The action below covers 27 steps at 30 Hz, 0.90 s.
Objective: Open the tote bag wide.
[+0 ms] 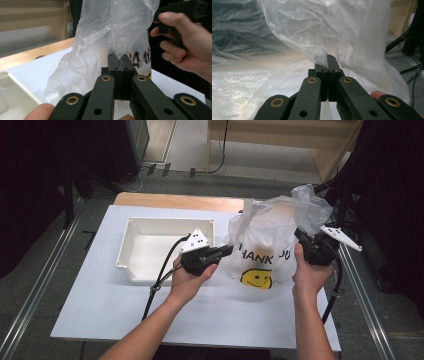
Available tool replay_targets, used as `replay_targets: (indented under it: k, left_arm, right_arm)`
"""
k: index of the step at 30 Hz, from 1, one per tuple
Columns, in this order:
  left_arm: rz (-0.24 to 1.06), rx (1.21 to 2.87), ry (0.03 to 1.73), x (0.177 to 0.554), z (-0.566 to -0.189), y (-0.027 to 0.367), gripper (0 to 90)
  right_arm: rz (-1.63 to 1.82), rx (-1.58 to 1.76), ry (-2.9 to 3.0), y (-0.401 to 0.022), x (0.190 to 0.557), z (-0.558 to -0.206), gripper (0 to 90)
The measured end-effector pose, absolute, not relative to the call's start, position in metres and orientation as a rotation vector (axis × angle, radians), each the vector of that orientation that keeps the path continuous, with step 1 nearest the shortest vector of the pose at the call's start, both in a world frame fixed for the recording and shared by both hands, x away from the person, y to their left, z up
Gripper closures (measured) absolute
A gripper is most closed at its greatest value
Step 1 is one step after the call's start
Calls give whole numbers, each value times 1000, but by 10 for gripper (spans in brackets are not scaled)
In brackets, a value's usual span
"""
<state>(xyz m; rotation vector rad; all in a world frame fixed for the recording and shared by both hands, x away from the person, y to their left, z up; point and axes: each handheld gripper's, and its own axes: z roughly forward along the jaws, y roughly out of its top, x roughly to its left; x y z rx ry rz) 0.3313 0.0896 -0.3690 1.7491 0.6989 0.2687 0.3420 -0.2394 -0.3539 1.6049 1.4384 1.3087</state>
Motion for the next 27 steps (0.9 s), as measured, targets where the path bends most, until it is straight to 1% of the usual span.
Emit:
replay_targets:
  k: [10, 18, 20, 21, 22, 23, 25, 27]
  left_arm:
    - [243, 1775, 792, 331, -395, 100, 900]
    - [223, 1758, 833, 333, -402, 109, 900]
    - [241, 1735, 830, 330, -402, 110, 900]
    - [246, 1724, 831, 329, -402, 110, 781]
    - [260, 1711, 844, 327, -400, 109, 613]
    - [269, 1711, 842, 325, -399, 107, 472]
    - [282, 1718, 820, 320, -396, 104, 297]
    - [311, 1724, 799, 315, -393, 102, 161]
  right_arm:
    - [1320, 1546, 1379, -255, 322, -358, 900]
    - [1312, 1552, 1340, -268, 318, -358, 900]
    - [1328, 1552, 1338, -269, 317, -358, 900]
    - [1334, 1539, 1344, -268, 317, -358, 900]
    - [1340, 1523, 1349, -267, 316, -358, 900]
    - [1347, 1506, 1359, -264, 315, -358, 900]
    - [1357, 1481, 1371, -259, 314, -357, 900]
    - [1378, 1460, 1374, -255, 313, -356, 900]
